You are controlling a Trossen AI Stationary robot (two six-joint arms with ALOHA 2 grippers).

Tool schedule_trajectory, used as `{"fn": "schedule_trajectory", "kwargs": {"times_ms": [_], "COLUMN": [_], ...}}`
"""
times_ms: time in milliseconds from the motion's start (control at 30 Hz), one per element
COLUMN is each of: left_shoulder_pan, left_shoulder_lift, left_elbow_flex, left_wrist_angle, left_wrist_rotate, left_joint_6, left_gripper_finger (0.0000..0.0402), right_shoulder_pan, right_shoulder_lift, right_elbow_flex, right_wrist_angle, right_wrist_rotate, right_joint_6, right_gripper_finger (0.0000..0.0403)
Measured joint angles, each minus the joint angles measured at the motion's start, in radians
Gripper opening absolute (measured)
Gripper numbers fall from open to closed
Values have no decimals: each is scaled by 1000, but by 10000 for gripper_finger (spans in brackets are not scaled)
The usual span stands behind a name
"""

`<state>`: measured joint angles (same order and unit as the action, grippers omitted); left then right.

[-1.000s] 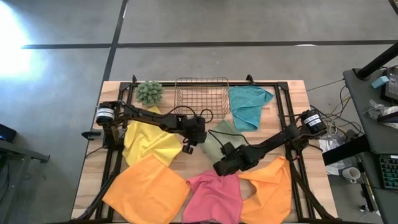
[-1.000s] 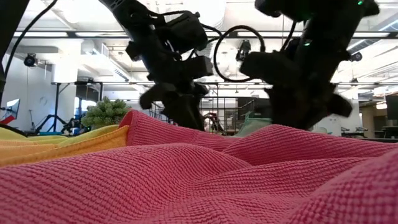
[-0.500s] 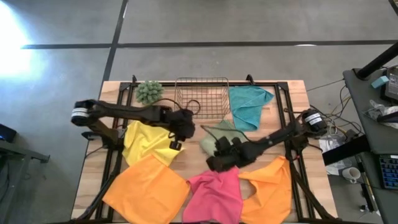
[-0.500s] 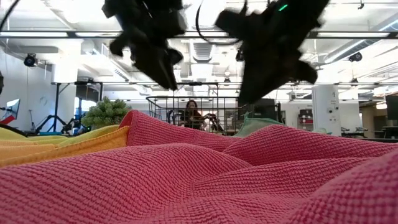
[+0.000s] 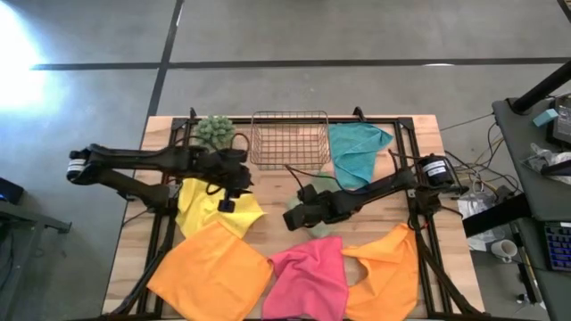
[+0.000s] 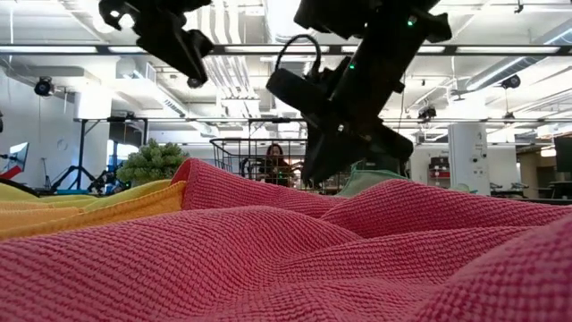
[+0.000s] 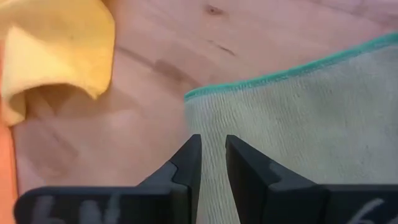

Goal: Fold microfiber towels
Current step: Put the green folded towel into the wire basket

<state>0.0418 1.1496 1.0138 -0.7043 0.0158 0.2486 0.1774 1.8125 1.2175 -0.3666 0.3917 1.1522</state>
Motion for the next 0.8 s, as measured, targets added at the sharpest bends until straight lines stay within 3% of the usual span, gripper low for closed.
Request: {"fn": "schedule_trajectory", "kwargs": {"times_ms": [333, 800], "left_shoulder_pan": [0, 0], "left_shoulder_lift": [-134, -127], "left_elbow_flex": [-163, -170], "left_wrist_angle": [36, 75], "left_wrist_rotate": [-9, -14], "left_joint_6": [-11, -10], "left_gripper_finger": [90, 90], "right_shoulder_pan": [-14, 19], "right_shoulder_lift": [60, 200], "right_elbow_flex": [5, 183], "right_wrist_angle": [58, 24], "right_wrist_rotate": [-81, -247], "right_joint_6": [0, -160], "right_gripper_finger": [66, 66]}}
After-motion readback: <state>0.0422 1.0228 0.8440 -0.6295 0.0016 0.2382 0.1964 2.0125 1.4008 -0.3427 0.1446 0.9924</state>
